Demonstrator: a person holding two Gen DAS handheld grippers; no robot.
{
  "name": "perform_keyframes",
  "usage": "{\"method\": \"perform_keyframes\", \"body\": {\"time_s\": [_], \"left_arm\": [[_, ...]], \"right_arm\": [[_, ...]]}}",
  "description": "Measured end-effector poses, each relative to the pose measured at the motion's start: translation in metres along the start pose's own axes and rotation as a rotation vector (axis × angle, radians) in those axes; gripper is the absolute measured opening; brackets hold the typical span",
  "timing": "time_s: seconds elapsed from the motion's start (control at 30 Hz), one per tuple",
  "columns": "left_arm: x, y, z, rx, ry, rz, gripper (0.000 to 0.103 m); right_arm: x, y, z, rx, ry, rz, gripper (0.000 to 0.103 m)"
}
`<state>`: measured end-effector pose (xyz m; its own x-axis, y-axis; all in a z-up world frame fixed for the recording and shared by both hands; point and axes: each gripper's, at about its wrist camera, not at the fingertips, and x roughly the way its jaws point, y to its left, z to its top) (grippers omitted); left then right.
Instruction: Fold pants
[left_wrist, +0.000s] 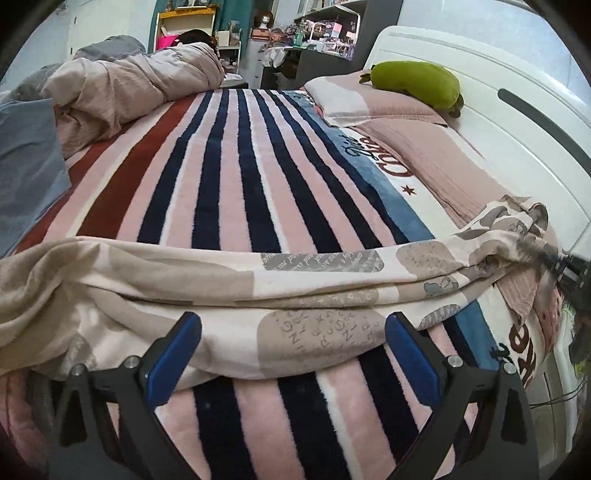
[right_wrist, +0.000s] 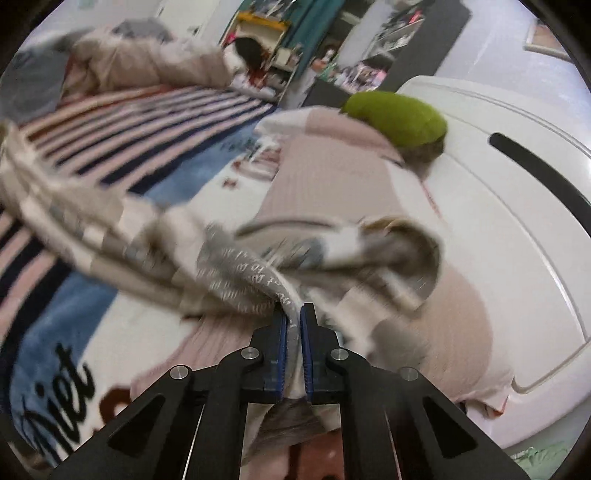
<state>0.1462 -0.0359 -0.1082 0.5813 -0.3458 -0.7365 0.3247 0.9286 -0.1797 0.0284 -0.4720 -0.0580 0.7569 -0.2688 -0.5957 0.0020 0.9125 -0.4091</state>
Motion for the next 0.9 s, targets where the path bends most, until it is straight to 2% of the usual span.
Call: {"method": "perform_keyframes", "body": {"time_s": [0.2,0.33,0.43,0.47,0.5,0.57,0.63,0.77,0.83,0.9], "left_arm": [[0.018,-0.004,0.001,0.025,0.035,-0.010,0.098],[0.036,-0.001,0.003,0.037,0.072,-0.014,0.098],[0.052,0.004,0.008,0.031,0.085,-0.006,0.098],[0.057,0.005,0.012,0.031,0.086,0.001,0.098],[0.062,0.007,0.016,0.029,0.087,0.007,0.098],[0.069,0.010,0.023,0.024,0.082,0.010,0.098],[0.074,0.014,0.031,0.016,0.070,0.020,0.098],[0.087,0.025,0.051,-0.008,0.042,0.080,0.098],[0.087,0.031,0.058,-0.044,0.027,0.076,0.098],[0.083,0.037,0.064,-0.081,0.007,0.065,0.098]], "right_arm": [[0.009,-0.036,0.048,0.009,-0.023,0.002,0.002],[0.042,-0.060,0.084,0.037,0.056,0.064,0.002],[0.070,-0.076,0.095,0.087,0.118,0.103,0.005],[0.078,-0.081,0.096,0.118,0.132,0.116,0.017],[0.086,-0.089,0.096,0.172,0.142,0.137,0.035],[0.096,-0.102,0.095,0.249,0.136,0.176,0.048],[0.099,-0.109,0.092,0.304,0.120,0.193,0.050],[0.086,-0.112,0.095,0.360,0.065,0.241,0.064],[0.076,-0.107,0.099,0.341,0.084,0.304,0.075],[0.066,-0.100,0.104,0.316,0.116,0.325,0.078]]}}
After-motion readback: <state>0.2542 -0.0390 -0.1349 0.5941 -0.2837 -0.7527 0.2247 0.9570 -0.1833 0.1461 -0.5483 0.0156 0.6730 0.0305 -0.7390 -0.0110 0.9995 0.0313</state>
